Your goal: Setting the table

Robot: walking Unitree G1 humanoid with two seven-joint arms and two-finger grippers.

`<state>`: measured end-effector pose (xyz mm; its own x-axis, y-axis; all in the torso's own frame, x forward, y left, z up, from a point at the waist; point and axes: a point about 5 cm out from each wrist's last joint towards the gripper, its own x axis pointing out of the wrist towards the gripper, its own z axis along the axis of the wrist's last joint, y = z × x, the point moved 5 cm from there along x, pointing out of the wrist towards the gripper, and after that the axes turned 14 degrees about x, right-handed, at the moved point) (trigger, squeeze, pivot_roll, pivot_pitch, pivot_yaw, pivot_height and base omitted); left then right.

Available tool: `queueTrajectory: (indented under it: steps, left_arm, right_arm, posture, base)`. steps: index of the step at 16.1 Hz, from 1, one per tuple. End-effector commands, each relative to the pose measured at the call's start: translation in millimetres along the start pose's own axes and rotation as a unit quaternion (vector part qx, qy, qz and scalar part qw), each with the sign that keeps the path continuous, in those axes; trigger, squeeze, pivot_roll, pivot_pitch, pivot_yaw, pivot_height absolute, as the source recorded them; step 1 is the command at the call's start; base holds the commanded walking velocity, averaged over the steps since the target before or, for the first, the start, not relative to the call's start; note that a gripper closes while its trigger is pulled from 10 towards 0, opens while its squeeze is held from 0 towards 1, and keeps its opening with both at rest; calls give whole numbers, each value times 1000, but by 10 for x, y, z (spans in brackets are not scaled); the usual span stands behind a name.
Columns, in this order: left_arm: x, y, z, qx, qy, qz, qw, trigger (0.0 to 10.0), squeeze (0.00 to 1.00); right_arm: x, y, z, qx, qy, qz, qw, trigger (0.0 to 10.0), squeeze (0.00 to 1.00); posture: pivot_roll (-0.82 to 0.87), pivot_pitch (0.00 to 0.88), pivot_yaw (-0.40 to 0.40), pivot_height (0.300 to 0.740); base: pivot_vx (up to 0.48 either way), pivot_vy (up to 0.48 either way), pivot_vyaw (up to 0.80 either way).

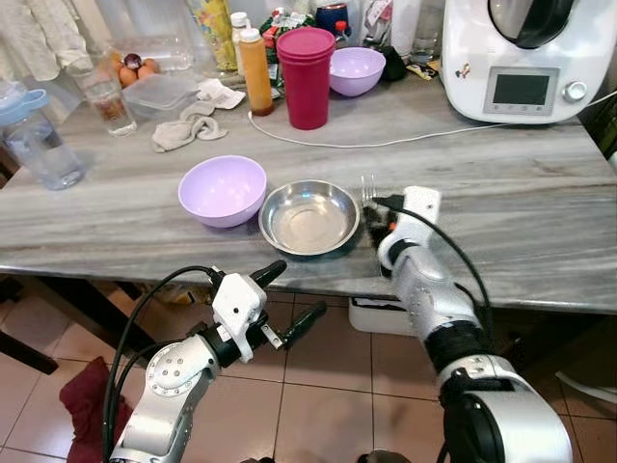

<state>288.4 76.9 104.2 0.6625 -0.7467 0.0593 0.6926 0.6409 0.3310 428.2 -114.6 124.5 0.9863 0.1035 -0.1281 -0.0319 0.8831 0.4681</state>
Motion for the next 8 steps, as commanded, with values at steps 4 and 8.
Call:
queueTrajectory:
  steps: [4, 8]
  left_arm:
    - [20, 34, 60, 9, -7, 6, 1000, 10000, 0]
    - [31, 68, 101, 9, -16, 15, 1000, 10000, 0]
  right_arm:
    - [-127, 178, 531, -50, -120, 35, 991, 10000, 1000]
    - [-376, 56, 734, -96, -170, 23, 980, 10000, 1000]
  posture:
    - [-254, 103, 71, 740]
    - [-254, 98, 64, 740]
  base:
    - [0, 0, 0]
    - [0, 0, 0]
